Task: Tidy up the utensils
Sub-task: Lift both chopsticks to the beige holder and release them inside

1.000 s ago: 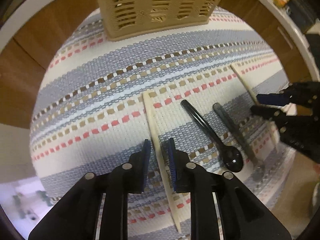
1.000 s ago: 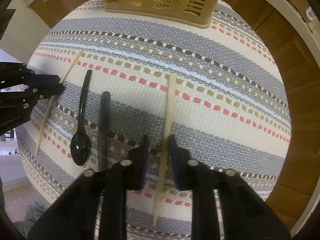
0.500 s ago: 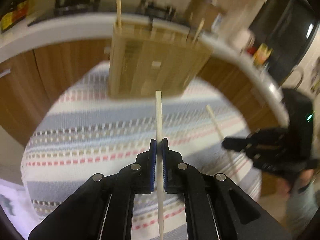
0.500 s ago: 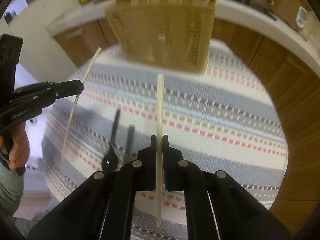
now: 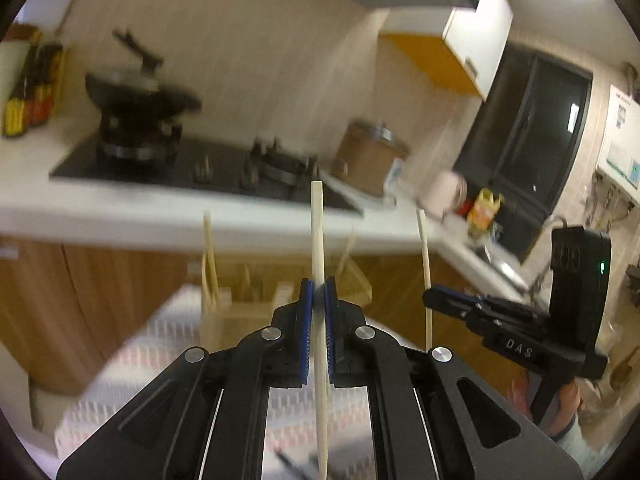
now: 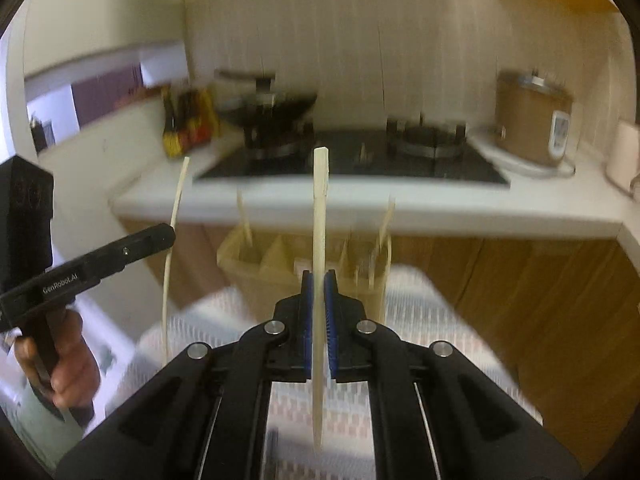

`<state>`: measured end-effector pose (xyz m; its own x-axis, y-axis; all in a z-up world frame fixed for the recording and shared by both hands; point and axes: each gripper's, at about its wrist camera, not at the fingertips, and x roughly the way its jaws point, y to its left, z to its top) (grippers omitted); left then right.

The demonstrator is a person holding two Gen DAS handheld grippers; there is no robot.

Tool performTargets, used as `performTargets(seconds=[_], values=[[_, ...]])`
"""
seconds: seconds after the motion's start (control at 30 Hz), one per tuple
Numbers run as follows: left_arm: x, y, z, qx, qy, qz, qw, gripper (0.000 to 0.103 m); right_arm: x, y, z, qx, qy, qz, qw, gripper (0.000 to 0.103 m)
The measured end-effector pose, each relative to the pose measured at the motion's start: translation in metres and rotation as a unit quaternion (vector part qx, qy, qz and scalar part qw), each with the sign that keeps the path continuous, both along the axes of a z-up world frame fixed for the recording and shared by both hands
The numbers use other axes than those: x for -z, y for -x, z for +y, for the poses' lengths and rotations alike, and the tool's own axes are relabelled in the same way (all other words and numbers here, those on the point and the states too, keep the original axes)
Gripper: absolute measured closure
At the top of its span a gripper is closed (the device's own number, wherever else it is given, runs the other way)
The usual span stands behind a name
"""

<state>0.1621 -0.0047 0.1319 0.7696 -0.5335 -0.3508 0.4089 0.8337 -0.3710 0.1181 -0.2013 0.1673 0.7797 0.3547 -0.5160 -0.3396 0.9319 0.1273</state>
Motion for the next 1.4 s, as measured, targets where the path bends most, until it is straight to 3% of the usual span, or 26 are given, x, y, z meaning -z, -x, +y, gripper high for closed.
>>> performTargets(seconds=[0.13,0.23,0.33,0.57,0.7,0.97,1.27,1.4], values=[[-0.023,-0.01,-0.002,-0.038,0.006,-0.059,0.9975,0.1,-0.014,-0.015,0.001,0.04,-0.012,-0.073,0.996,0.099],[-0.027,-0.02,-0.012,-0.057,-0.025,-0.086,0.9944,0.099,-0.019,-0.022,0.007,0.089,0.013,-0.145,0.985,0.099],[-0.02,-0.037,-0.011,-0.059,-0.011,-0.081,0.9949,0.099,-0.02,-0.037,0.009,0.098,0.015,-0.168,0.981,0.099],[-0.021,-0.059,0.004,-0.082,0.03,-0.114,0.9896,0.099,-0.017,-0.066,0.016,0.11,-0.001,-0.192,0.975,0.099],[-0.02,-0.069,0.008,-0.111,0.028,-0.131,0.9847,0.099,0.0,-0.077,0.021,0.115,0.006,-0.19,0.975,0.099],[0.012,-0.087,0.002,-0.152,0.006,-0.132,0.9795,0.099,0.022,-0.09,0.026,0.113,0.028,-0.185,0.976,0.099],[0.027,-0.079,-0.004,-0.151,-0.024,-0.138,0.9786,0.099,0.039,-0.086,0.019,0.094,0.013,-0.171,0.981,0.099],[0.027,-0.07,0.004,-0.132,-0.02,-0.123,0.9834,0.096,0.046,-0.076,0.011,0.096,0.008,-0.141,0.985,0.098]])
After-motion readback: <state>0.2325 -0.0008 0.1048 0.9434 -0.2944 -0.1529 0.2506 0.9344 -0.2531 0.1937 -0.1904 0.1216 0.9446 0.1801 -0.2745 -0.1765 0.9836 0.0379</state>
